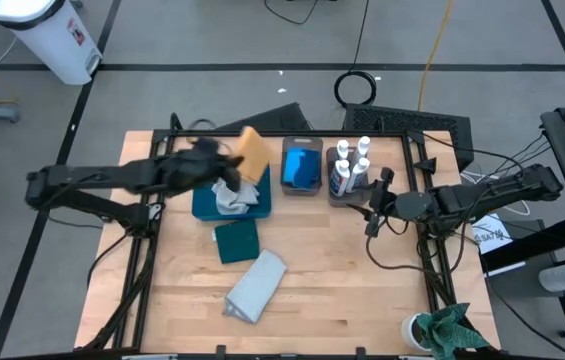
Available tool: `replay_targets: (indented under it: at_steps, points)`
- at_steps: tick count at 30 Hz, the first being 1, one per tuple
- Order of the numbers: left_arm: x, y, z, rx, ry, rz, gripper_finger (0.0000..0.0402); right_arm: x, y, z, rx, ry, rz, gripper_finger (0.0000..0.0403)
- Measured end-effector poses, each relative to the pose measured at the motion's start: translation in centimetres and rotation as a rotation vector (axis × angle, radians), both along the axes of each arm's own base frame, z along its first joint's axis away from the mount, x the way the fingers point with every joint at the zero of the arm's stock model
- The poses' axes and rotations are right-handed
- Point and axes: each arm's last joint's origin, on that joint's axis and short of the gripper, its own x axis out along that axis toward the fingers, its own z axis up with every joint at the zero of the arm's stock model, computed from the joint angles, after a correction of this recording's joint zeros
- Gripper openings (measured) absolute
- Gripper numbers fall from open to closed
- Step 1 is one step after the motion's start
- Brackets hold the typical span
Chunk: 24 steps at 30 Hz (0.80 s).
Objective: Pick & Place Kitchen Items
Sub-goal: Put the orange microfiber towel into the blue bin
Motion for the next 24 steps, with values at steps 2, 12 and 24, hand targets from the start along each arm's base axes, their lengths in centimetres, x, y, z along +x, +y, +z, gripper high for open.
replay_targets:
  at_steps: [2, 12, 24]
  points:
    - [-1.5, -0.2, -1.1, -0.024, -0.127, 0.038, 0.0016, 0.0, 0.0, -0.1, -0.005, 0.008, 0.004, 0.0184]
    - [-2.3, -2.3, -7.9, -0.118, -0.366, 0.059, 0.0016, 0.0, 0.0, -0.1, 0.013, -0.004, -0.003, 0.0179]
    - [-0.5, -2.3, -9.1, -0.088, -0.451, 0.040, 0.0016, 0.1, 0.0, 0.2, 0.038, -0.042, -0.010, 0.0172]
